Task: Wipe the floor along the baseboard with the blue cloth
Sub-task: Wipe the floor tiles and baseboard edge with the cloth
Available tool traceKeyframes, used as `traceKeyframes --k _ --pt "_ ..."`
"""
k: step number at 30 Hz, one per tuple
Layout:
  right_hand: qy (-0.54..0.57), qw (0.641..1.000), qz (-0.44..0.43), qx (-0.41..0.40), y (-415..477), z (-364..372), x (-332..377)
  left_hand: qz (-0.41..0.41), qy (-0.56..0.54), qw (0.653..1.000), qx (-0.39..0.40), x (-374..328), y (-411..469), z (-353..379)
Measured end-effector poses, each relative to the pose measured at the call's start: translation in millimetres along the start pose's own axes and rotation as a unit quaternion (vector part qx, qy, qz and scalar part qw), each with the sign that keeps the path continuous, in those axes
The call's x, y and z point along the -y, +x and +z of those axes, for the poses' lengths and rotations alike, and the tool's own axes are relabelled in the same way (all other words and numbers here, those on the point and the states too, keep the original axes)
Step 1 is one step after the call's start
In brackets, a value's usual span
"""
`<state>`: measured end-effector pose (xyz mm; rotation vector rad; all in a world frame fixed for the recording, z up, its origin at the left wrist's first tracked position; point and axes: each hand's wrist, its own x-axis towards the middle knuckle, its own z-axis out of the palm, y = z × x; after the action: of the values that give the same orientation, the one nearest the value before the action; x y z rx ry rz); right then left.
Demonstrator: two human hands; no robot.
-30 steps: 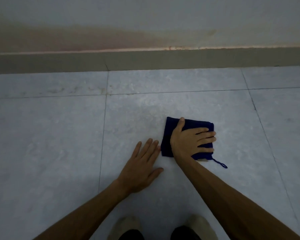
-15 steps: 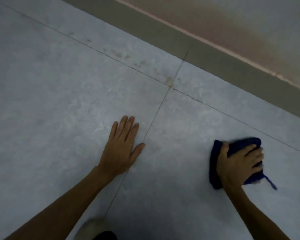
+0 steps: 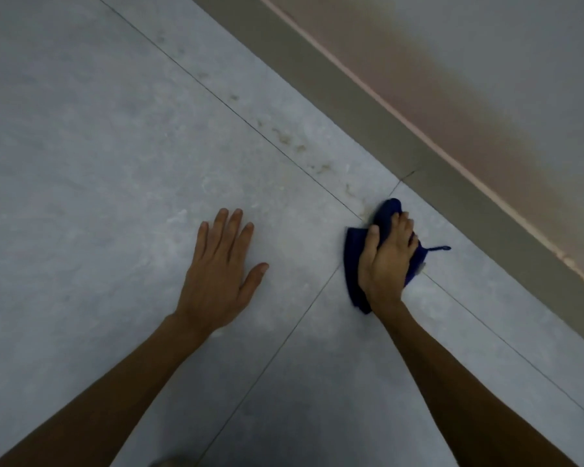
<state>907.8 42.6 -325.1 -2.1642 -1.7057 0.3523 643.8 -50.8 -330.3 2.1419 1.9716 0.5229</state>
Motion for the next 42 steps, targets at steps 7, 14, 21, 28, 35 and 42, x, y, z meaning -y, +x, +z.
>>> traceKeyframes --k 7,14,21,28,35,42 --pt "-0.027 0.999 -0.021 0.004 43 43 71 -0.030 0.040 0.999 -0.013 39 25 -13" --pt "-0.049 0.995 -0.087 0.031 77 81 144 -0.094 0.064 0.993 -0.013 88 41 -33" --pt "-0.047 0.974 -0.202 0.095 56 77 156 -0.101 0.066 0.993 0.017 120 37 -38" --pt "-0.147 0.976 -0.135 0.089 65 78 156 -0.062 0.089 0.994 0.011 159 54 -56" --pt "-0.111 0.954 -0.248 0.126 54 90 181 -0.087 0.093 0.991 -0.031 182 43 -63" --pt "-0.127 0.981 -0.101 0.102 92 80 176 -0.070 0.113 0.991 0.005 194 49 -75"
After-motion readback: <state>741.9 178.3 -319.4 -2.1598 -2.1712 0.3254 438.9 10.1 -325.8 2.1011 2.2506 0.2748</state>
